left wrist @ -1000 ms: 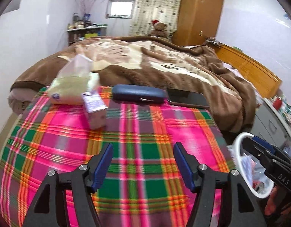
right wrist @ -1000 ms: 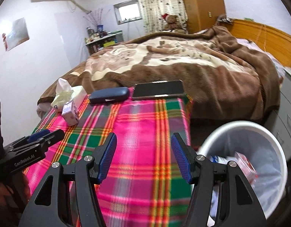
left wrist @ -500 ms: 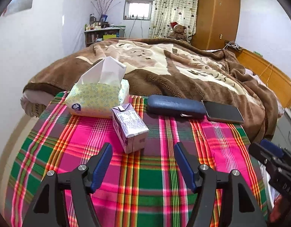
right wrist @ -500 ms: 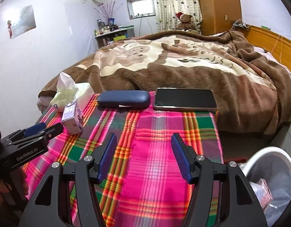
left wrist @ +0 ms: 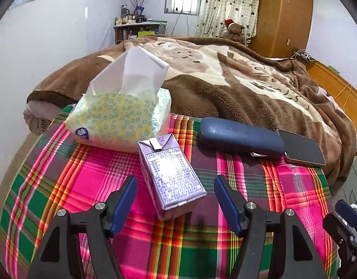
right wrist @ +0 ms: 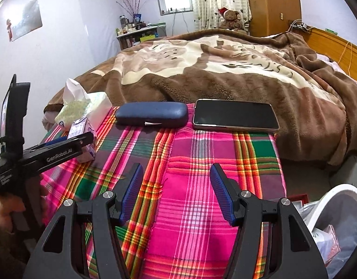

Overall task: Collect trash
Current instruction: 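Grasp the purple juice carton with the left gripper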

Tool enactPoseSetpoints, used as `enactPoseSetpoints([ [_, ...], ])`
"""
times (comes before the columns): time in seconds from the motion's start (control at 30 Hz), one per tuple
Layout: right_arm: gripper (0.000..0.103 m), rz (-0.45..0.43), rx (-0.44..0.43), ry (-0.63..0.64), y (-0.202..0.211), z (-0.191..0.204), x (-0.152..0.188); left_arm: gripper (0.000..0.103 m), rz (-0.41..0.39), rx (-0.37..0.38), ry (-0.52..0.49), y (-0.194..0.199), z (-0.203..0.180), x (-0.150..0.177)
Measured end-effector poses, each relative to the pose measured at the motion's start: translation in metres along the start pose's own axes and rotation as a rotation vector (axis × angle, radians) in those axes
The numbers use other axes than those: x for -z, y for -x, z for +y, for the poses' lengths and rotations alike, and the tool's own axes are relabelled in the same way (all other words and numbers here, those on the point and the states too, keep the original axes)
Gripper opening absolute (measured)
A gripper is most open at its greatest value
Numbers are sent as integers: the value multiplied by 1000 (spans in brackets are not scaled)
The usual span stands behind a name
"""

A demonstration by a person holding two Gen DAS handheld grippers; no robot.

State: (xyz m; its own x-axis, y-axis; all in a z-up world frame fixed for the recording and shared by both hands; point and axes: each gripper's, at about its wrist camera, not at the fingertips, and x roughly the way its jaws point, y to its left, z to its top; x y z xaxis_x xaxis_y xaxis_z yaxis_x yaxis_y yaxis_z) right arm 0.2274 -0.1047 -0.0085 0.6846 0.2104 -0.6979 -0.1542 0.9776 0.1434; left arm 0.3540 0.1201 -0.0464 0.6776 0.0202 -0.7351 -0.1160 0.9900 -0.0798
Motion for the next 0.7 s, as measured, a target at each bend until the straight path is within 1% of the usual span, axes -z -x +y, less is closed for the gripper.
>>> enactPoseSetpoints([
  [0.07, 61, 5, -2, 1, -3, 1, 0, 68, -6, -15, -19, -5, -1, 0],
  [0.17, 61, 14, 1, 10, -9, 3, -1, 68, 1, -15, -16, -12, 0, -1],
  [0.2, 61, 16, 1, 11, -10, 4, -1, 68, 4, -26, -17, -15, 1, -1],
  [0.27, 61, 22, 2, 9, -12, 4, -1, 62, 15, -13, -9, -20, 3, 0],
  [0.3, 61, 25, 1, 7, -12, 4, 0, 56, 15, -6, 5, -21, 6, 0],
  [0.33, 61, 26, 0, 5, -12, 4, 0, 53, 14, -7, 9, -21, 7, 0],
  [0.37, 61, 28, 0, 3, -12, 3, 0, 52, 13, -13, 1, -21, 6, 1],
  [0.43, 61, 28, -2, -4, -11, 2, 1, 42, 13, -7, -11, -21, 4, 2],
  [0.5, 61, 30, -7, -17, -9, 2, 2, 38, 14, -3, -11, -19, 4, 3],
  [0.57, 61, 29, -11, -20, -7, 2, 3, 38, 3, -17, -32, -15, 0, 5],
  [0.7, 61, 26, -13, -30, -2, 1, 6, 38, -1, 20, -30, 0, -4, 14],
])
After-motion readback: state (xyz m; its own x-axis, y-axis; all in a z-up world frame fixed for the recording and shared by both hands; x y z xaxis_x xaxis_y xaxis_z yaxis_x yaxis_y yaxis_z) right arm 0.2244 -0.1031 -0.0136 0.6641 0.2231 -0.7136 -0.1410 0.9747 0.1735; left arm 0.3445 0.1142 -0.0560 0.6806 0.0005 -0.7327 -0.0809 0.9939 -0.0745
